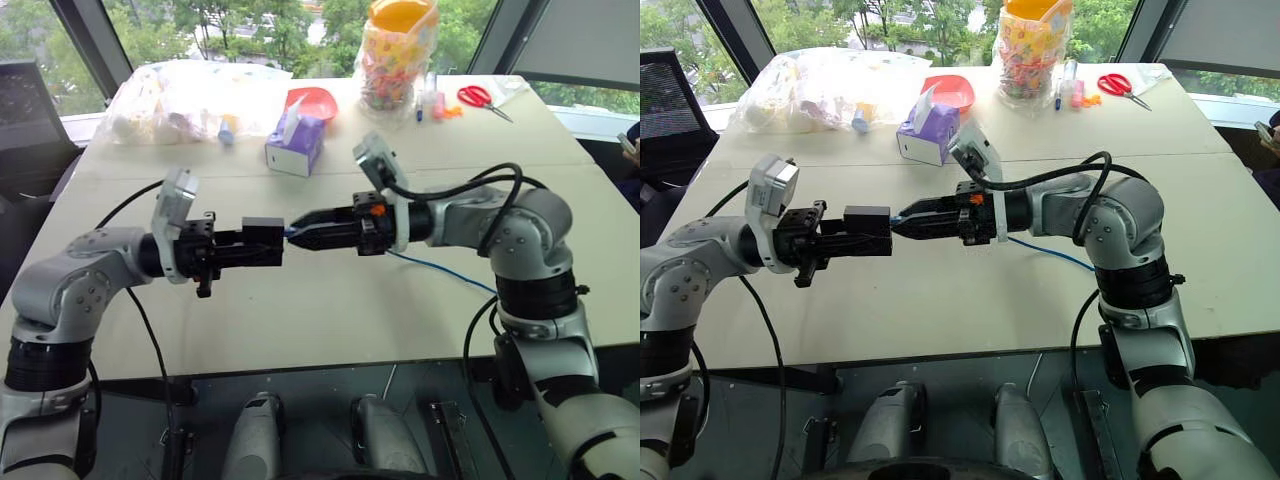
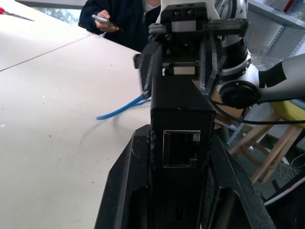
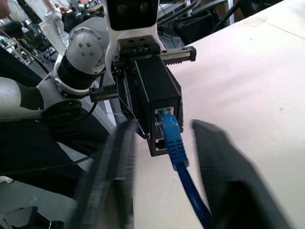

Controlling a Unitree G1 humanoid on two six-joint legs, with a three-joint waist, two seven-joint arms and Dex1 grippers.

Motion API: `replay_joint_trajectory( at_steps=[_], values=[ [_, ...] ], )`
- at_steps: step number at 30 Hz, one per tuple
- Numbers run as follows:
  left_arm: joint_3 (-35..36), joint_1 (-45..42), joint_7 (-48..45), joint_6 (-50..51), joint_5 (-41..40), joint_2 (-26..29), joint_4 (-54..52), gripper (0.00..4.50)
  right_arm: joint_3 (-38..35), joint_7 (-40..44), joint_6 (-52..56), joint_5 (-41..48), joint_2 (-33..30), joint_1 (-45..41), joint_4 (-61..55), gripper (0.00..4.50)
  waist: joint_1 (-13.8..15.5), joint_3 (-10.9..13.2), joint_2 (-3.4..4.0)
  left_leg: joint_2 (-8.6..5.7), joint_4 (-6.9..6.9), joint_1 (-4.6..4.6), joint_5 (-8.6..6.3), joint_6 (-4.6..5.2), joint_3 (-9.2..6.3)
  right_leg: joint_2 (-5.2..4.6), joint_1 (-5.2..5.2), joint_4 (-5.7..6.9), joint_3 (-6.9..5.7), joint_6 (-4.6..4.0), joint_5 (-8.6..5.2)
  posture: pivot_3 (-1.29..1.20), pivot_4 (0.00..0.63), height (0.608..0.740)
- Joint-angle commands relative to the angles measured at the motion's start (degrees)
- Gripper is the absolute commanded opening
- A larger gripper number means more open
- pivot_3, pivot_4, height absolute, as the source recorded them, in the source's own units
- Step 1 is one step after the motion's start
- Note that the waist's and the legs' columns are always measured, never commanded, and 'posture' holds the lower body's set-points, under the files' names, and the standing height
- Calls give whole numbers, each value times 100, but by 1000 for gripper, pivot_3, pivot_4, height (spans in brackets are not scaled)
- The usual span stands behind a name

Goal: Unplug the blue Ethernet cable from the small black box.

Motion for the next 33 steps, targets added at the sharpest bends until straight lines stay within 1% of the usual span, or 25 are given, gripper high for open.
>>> replay_joint_trajectory(
  at_steps=[1, 13, 16, 17, 18, 19, 20, 28, 33],
  values=[
    [92, -92, 3, -62, -67, 12, -101, 548, -69, -9, -113, 31, 47, -67, -161, 2651, 3, 0, 0, 0, 0, 0, 0, 0, 0, 0, 0, 0, 0, 0, 0, 0, 150, 735],
    [103, -62, -18, -45, -72, 51, -126, 548, -78, -24, -112, 64, 102, -84, -141, 2651, 1, 0, 0, 0, 0, 0, 0, 0, 0, 0, 0, 0, 0, 0, 0, 0, 150, 735],
    [107, -60, -10, -41, -73, 55, -135, 548, -81, -4, -120, 63, 101, -77, -144, 1826, 3, 0, 0, 0, 0, 0, 0, 0, 0, 0, 0, 0, 0, 0, 0, 0, 150, 735],
    [109, -58, -7, -39, -75, 56, -138, 548, -81, -1, -122, 64, 103, -76, -147, 1410, 2, 0, 0, 0, 0, 0, 0, 0, 0, 0, 0, 0, 0, 0, 0, 0, 150, 735],
    [110, -57, -7, -38, -75, 56, -141, 548, -80, 1, -123, 66, 105, -76, -147, 840, 2, 0, 0, 0, 0, 0, 0, 0, 0, 0, 0, 0, 0, 0, 0, 0, 150, 735],
    [110, -55, -4, -37, -76, 57, -145, 548, -79, 2, -123, 65, 108, -76, -149, 403, 2, 0, 0, 0, 0, 0, 0, 0, 0, 0, 0, 0, 0, 0, 0, 0, 150, 735],
    [110, -53, -5, -36, -77, 59, -147, 548, -79, 7, -125, 63, 108, -75, -149, 64, 1, 0, 0, 0, 0, 0, 0, 0, 0, 0, 0, 0, 0, 0, 0, 0, 150, 735],
    [109, -37, -11, -23, -90, 84, -171, 548, -90, 45, -106, 68, 94, -76, -132, 64, 1, 0, 0, 0, -1, 0, 0, 0, 0, 0, -1, 0, 0, 0, 0, 0, 150, 735],
    [190, -47, -16, 43, -170, 141, -173, 548, -32, 115, -201, -132, -57, -13, 43, 64, 0, 0, 0, 0, 0, 0, 0, 0, 0, 0, -1, 0, 0, 0, 0, 0, 150, 735]
  ],
)
